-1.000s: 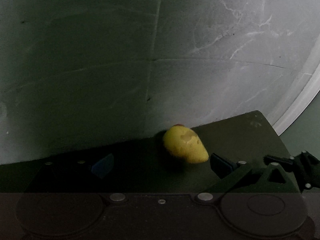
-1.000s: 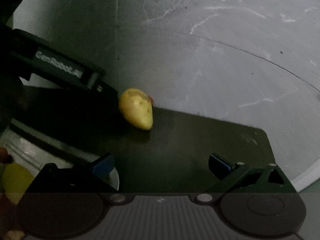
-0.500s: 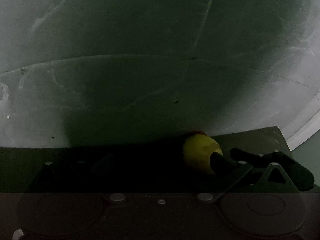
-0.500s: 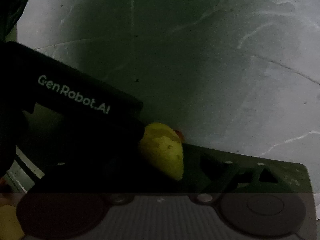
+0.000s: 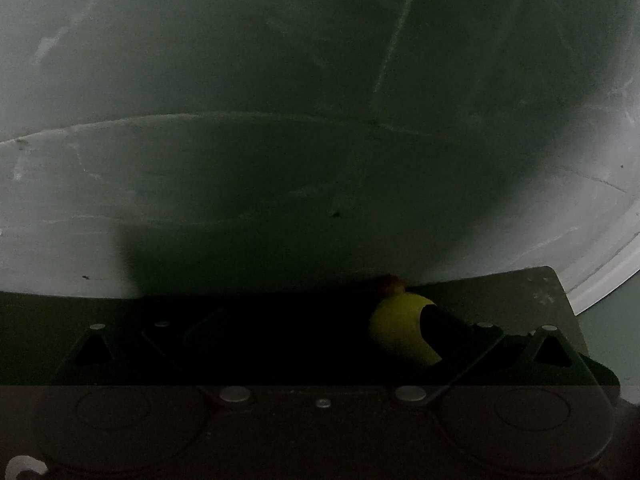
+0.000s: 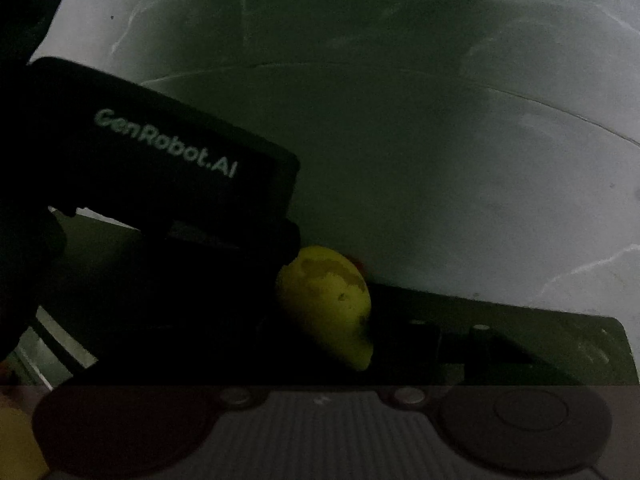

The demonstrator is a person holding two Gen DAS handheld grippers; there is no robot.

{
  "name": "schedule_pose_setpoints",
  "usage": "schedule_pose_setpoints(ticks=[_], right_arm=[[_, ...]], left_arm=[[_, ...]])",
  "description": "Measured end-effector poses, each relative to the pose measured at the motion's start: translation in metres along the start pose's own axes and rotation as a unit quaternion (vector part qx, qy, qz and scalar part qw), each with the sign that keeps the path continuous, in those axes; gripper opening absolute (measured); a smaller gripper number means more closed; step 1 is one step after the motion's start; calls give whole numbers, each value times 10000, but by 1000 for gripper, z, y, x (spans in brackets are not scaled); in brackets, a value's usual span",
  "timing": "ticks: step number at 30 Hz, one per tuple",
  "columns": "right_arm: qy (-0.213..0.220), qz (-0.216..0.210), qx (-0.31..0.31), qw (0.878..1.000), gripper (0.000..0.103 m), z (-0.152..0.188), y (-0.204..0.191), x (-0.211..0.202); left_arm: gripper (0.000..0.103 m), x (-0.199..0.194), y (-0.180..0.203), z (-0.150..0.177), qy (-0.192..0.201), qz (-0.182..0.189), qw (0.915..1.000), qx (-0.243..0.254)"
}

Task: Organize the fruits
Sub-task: 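Close the right tool around the yellow pear on the table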

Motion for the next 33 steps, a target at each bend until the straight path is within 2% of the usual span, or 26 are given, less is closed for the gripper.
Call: schedule_pose_setpoints(ticks=[5, 10, 16, 24, 25, 33], right_arm=[[-62, 149, 66, 9998, 57, 14, 13, -13], [-109, 291, 261, 9992, 57, 25, 25, -23], [-109, 331, 415, 9985, 57, 35, 37, -27], [-82, 319, 492, 9982, 57, 35, 35, -22], [-77, 315, 501, 9982, 57, 23, 36, -26], [-28, 311, 535, 9981, 57, 27, 37, -31]], left_arm=[[101, 14, 10, -2, -72, 73, 9999, 47], [95, 36, 24, -13, -130, 3, 9999, 93], [82, 46, 39, -10, -165, -166, 9997, 92], [55, 54, 47, -11, -80, -395, 9992, -27], [53, 54, 47, -11, -67, -394, 9992, -46], [37, 55, 49, -10, -31, -332, 9994, -62]])
Point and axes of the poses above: each gripper's, at about its wrist camera, not at the fingertips, and x roughly the way its jaws point, y to its right, z to its underside, the point moved 1 cm from there along x, roughly the way its jaws point, and after that the axes turned 7 degrees about -y, right-handed, at the moved point
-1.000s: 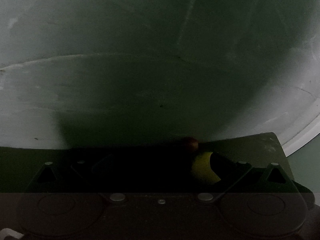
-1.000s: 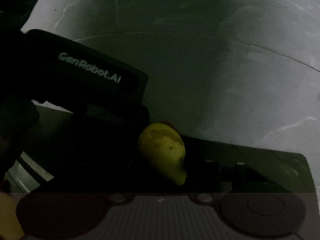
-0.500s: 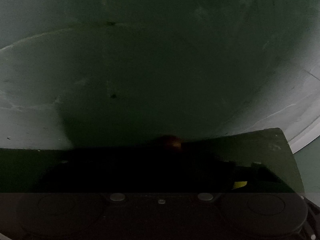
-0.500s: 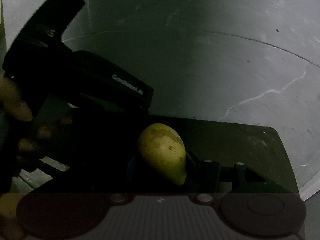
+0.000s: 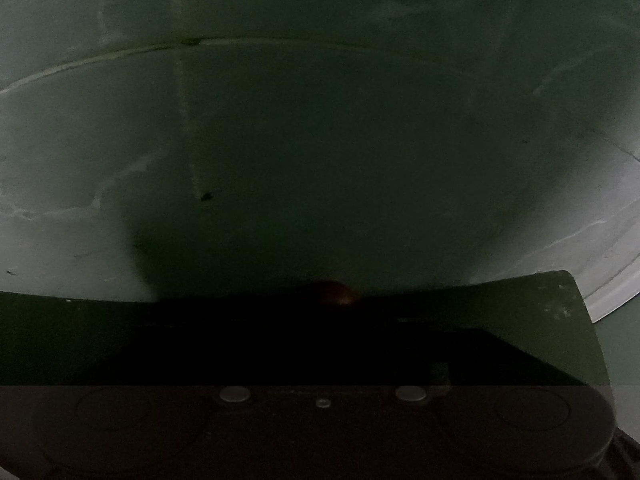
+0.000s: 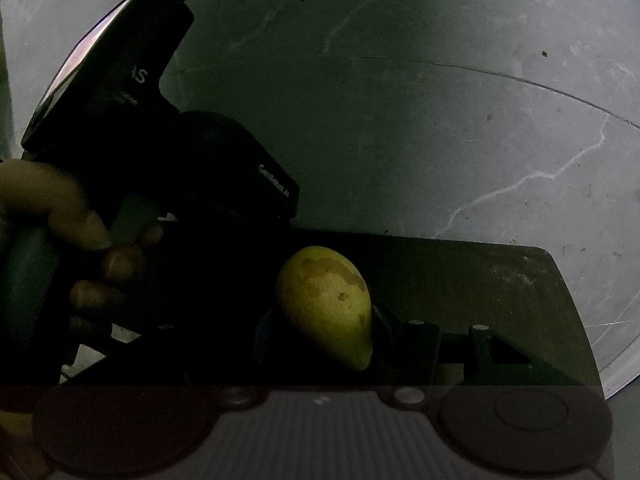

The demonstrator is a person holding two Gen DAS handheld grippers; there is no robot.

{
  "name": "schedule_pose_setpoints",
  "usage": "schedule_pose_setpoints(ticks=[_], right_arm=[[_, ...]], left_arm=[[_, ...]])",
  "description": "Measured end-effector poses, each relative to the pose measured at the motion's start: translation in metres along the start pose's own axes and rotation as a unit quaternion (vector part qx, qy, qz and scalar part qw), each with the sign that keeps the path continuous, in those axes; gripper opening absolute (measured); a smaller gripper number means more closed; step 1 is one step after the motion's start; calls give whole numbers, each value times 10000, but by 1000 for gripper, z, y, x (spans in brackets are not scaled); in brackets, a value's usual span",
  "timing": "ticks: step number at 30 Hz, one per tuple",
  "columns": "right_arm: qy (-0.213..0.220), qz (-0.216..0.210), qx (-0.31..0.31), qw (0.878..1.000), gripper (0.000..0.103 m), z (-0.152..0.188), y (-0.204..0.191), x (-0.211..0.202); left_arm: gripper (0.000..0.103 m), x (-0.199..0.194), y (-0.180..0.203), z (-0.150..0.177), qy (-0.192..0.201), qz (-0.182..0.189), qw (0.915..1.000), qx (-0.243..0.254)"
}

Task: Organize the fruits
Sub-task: 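Close the right tool around the yellow pear on the table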

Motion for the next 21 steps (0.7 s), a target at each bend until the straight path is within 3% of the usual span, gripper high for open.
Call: schedule_pose_setpoints(ticks=[3, 9, 21], right_arm=[[10, 6, 8, 10000, 58, 0, 0, 0], [42, 20, -7, 10000, 58, -3, 0, 2], [90, 79, -55, 9999, 56, 1, -2, 1]], left_arm=[[28, 2, 1, 0, 9, 42, 10000, -4], [26, 4, 2, 2, 11, 98, 9999, -19], [26, -23, -33, 15, -24, 155, 9999, 9]])
Point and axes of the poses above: each gripper's, at about its wrist camera, not at the fingertips, and x roughly the way its jaws point, y to its right, z to its underside, the point moved 1 cm from there along x, roughly the way its jaws point, and after that the axes turned 7 degrees about -y, right-handed, at the moved point
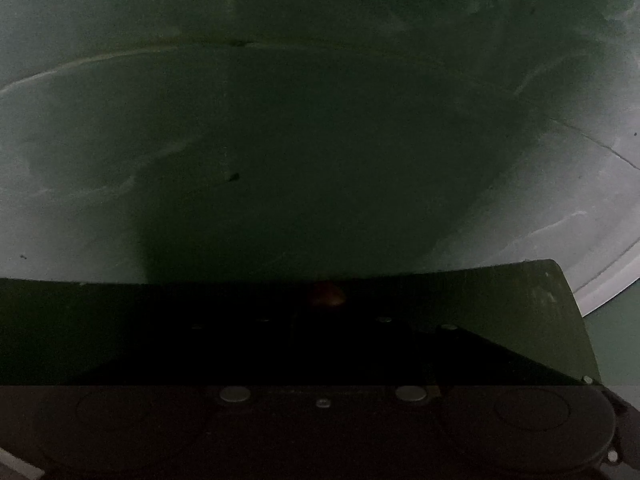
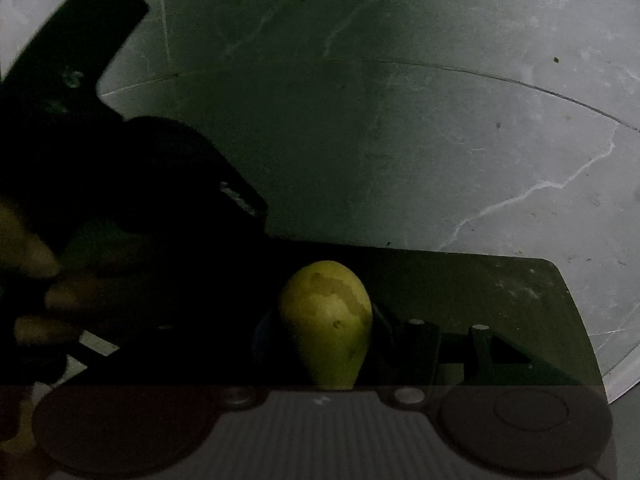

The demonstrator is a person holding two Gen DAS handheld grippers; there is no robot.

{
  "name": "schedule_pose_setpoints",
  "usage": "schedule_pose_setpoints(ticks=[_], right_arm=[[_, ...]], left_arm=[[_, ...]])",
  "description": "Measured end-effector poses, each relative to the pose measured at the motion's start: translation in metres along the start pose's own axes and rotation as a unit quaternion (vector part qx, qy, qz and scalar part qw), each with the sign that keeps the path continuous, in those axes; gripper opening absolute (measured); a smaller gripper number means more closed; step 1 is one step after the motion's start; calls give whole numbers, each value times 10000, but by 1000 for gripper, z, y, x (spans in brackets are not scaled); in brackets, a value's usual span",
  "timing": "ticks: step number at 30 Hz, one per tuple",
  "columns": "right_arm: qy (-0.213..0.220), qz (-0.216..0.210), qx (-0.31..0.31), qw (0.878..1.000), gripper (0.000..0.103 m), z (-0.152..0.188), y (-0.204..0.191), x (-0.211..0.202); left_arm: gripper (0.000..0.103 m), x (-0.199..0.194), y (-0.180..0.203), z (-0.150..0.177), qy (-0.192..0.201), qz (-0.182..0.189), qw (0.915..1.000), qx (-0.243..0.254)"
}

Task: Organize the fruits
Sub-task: 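Close the right tool around the yellow pear on the table, then lift the pear with the right tool and carry it over the tray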

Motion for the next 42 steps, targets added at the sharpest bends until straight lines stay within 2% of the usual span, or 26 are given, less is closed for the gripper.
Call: schedule_pose_setpoints(ticks=[16, 28, 37, 42], right_arm=[[161, 115, 78, 9998, 56, 17, -29, -37], [279, 215, 107, 9993, 56, 18, -67, -67], [231, 123, 73, 9996, 56, 25, -106, -74], [187, 52, -5, 9998, 56, 27, -127, -74]], left_arm=[[26, -35, -28, 24, 3, 134, 9999, 72], [26, -64, -47, 39, 123, 235, 9996, 68], [26, -88, -86, 58, 136, 137, 9998, -55], [26, -88, -108, 68, 116, 45, 9998, -172]])
Point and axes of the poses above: each gripper's, at about its wrist camera, not at the fingertips, and x roughly the way its jaws point, y to its right, z to its underside, the point moved 1 cm from there along x, roughly the way its jaws point, and after that the axes turned 7 degrees about -y, right-handed, at the moved point
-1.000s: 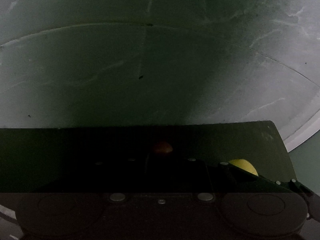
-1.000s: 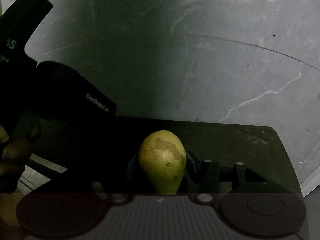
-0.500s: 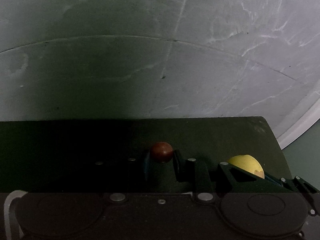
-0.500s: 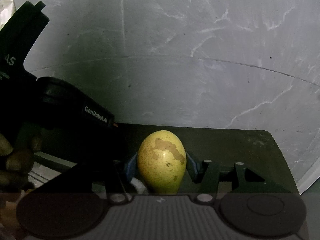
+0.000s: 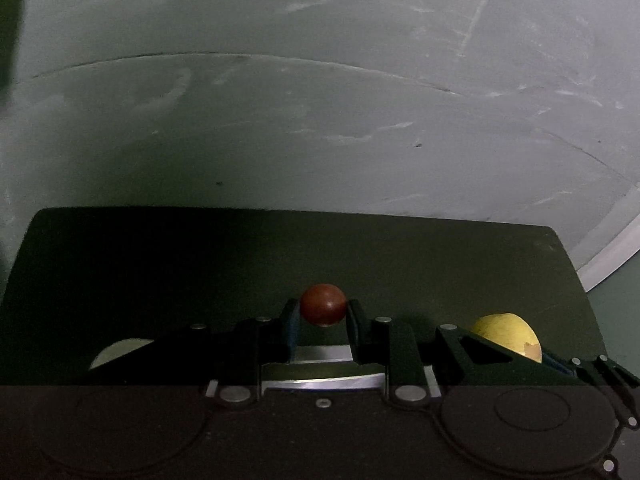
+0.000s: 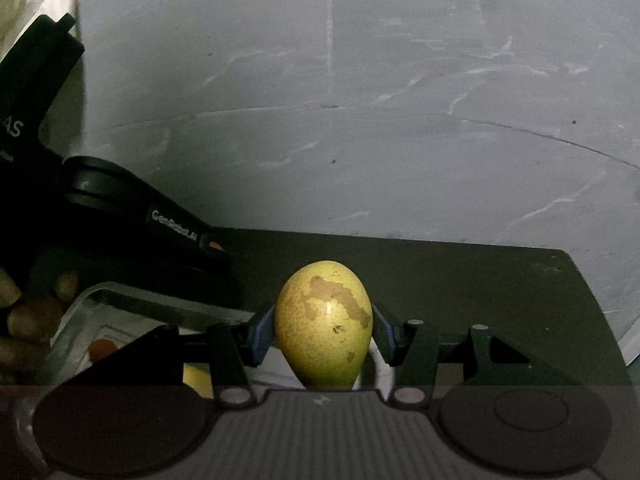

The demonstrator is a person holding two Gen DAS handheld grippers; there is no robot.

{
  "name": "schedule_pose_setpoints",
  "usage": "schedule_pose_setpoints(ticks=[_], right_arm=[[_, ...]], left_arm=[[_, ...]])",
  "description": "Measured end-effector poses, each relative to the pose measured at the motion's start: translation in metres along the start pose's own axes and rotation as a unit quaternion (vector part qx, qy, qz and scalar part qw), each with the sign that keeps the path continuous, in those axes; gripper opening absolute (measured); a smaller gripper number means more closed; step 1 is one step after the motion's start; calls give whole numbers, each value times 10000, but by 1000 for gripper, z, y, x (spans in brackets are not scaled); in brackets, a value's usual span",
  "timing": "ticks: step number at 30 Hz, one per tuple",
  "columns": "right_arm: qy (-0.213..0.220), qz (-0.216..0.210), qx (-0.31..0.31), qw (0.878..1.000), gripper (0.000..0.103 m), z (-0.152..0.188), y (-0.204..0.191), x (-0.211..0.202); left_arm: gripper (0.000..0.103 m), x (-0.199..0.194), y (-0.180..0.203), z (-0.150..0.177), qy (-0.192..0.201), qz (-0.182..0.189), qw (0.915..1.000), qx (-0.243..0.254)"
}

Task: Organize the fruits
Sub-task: 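Lift the pear with the right tool and carry it over the tray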

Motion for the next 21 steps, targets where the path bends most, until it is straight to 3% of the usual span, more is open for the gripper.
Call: schedule_pose_setpoints(ticks=[12, 21], right_arm=[[11, -109, -359, 9993, 56, -5, -44, 2], [-66, -258, -681, 9973, 56, -9, -71, 18]], left_arm=[[26, -17, -54, 19, -80, -144, 9994, -290], [26, -12, -71, 29, -225, -181, 9988, -399]])
Point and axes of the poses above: each gripper's, at about its wrist camera, not at the fingertips, and x roughly the way its jaws point, y to its right, z to its underside, the point moved 1 cm from there along x, roughly the way its jaws point, and after that the axes turned 7 degrees about -y, right-handed, at the moved point
